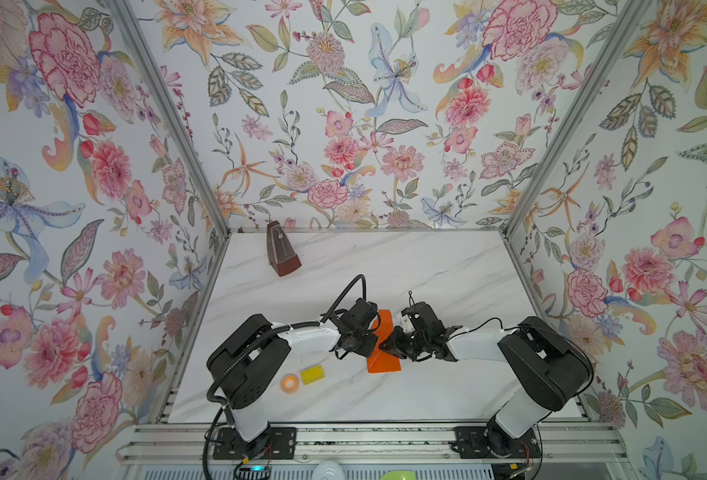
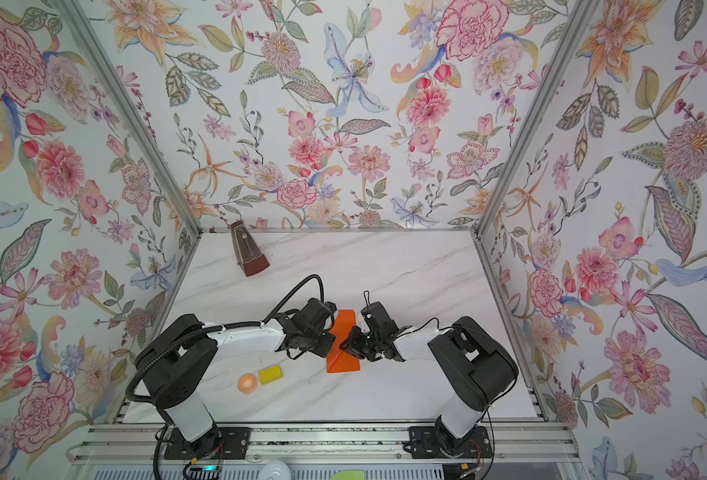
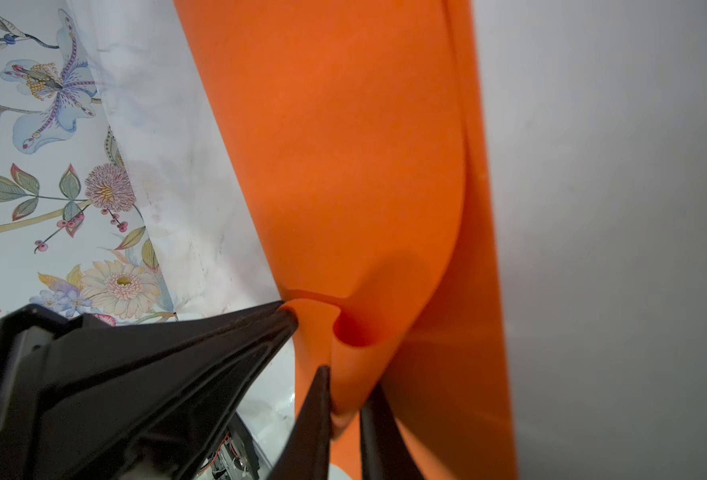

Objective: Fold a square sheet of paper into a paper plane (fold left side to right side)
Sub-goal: 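Hold the folded corner with the left gripper while the right gripper pinches the edge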

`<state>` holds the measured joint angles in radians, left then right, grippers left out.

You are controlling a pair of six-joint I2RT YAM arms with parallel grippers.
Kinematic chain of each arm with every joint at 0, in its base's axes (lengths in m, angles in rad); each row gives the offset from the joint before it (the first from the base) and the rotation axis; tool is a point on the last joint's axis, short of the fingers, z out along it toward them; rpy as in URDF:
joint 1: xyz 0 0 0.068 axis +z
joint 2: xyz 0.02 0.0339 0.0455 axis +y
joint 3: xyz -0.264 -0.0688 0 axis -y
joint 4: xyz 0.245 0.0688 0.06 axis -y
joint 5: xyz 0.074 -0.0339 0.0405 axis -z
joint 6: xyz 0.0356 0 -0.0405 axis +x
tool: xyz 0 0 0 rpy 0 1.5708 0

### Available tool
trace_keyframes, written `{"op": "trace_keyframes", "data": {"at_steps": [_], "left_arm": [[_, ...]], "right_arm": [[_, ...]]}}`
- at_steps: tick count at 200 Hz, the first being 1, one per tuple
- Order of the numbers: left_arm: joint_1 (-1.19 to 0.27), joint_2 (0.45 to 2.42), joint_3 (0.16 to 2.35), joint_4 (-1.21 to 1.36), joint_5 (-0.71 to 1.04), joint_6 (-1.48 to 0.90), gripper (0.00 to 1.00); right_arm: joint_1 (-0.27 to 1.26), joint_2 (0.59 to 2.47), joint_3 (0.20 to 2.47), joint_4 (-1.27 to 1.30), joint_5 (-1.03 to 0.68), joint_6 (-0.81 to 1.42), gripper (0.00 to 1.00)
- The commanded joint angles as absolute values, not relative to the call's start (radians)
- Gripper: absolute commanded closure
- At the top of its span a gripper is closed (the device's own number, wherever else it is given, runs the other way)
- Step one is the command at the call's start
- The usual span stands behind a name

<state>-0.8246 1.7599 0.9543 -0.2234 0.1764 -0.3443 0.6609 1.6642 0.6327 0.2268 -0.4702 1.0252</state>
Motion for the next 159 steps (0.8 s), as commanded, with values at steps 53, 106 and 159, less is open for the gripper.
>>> {"op": "trace_keyframes", "data": {"at_steps": [53,106,159], "left_arm": [[-0.813,1.816,0.948,-0.25,0.17,-0.33,1.0],[-0.813,1.82,0.949,-0.27,0.151,-0.325,1.0],[-0.814,1.829,0.962,-0.289,0.138,-0.318,1.0]], "right_arm": [[0.662,1.523,0.667,-0.001,-0.397,1.0,0.75],[0.699,1.574,0.732,0.078,-0.48,1.037,0.84],[0.701,1.676,0.753,0.068,-0.443,1.016,0.85]]}}
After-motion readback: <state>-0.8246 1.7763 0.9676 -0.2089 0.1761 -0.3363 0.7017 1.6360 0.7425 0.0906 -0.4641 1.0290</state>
